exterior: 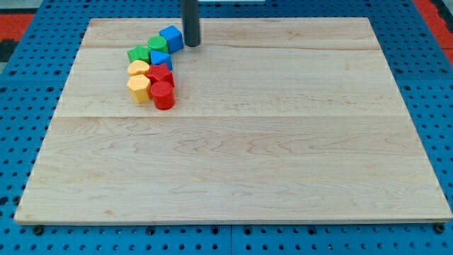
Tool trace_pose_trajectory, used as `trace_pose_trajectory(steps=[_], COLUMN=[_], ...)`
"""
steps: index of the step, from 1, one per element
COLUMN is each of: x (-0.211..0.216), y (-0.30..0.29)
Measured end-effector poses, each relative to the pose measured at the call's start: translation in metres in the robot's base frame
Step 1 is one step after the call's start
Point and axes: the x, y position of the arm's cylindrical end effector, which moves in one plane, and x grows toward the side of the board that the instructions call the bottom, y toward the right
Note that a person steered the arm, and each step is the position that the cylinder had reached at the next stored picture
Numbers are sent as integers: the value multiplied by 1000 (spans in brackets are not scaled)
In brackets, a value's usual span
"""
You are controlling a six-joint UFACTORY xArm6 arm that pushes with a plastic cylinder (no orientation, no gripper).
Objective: Move the green circle left to the yellow heart
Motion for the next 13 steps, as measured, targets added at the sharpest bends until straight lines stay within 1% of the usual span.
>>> trace_pose_trajectory(steps=[1, 2, 3, 4, 7, 8, 9, 10, 11, 12, 13], x=[5, 8, 6, 18, 12, 12, 15, 12, -3, 24, 49], y=[-24, -25, 4, 30, -64, -85, -94, -84, -87, -128, -141])
